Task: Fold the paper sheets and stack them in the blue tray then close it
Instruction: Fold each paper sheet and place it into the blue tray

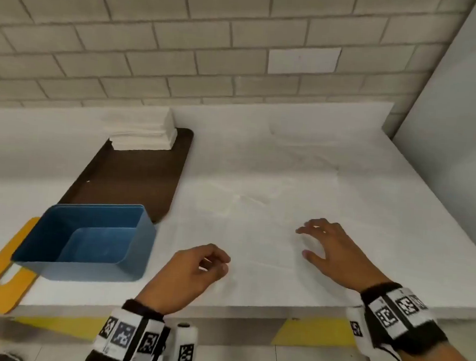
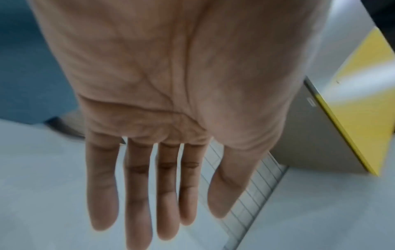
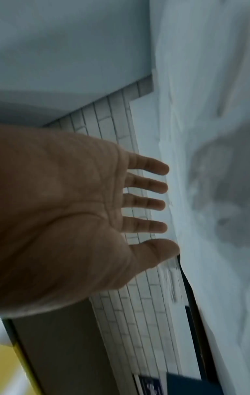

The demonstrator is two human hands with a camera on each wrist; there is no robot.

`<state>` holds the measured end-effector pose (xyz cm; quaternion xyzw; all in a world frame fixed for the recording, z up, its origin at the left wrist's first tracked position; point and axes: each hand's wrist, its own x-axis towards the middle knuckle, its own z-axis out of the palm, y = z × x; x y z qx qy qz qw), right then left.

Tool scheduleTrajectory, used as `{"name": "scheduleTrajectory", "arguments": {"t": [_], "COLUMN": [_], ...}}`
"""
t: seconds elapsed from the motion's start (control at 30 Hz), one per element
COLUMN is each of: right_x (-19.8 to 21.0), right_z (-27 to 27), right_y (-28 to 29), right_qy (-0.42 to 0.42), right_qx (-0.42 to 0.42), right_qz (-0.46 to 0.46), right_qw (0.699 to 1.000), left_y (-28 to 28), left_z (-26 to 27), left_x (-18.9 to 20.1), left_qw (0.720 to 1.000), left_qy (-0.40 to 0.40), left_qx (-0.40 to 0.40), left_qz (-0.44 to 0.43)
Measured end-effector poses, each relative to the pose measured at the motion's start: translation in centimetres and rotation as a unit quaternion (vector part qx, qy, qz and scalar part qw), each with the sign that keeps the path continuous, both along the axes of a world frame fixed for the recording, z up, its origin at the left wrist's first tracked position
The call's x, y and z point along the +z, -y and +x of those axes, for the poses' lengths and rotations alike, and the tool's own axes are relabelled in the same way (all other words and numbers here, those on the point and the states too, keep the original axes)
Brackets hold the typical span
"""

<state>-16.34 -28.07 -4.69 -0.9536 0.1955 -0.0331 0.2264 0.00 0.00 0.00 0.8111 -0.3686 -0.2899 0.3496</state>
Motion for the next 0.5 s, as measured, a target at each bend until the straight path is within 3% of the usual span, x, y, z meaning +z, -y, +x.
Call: {"name": "scheduleTrajectory", "arguments": {"t": [0.1,0.23,0.5], "right_x": [-0.8,-1.1,-0.6], "right_z": [1.5,2.1,2.9], "right_y": [-1.3,-1.3,-1.1], "right_qy": [-0.055,-0.105,-0.072], "right_qx": [0.038,0.051,0.054], "right_qz": [-0.027,-0.059,-0.101], "right_qw": [0.997,0.991,0.991], "left_y": [1.9,3.4,4.8], "left_z": [1.1,1.7,2.2], "left_x": [-1.5,-4.0,-5.9], "left_qw": [0.992,0.962,0.938], "left_qy": [0.104,0.187,0.289], "left_qx": [-0.045,-0.108,-0.134], "left_qz": [0.062,0.166,0.139]}}
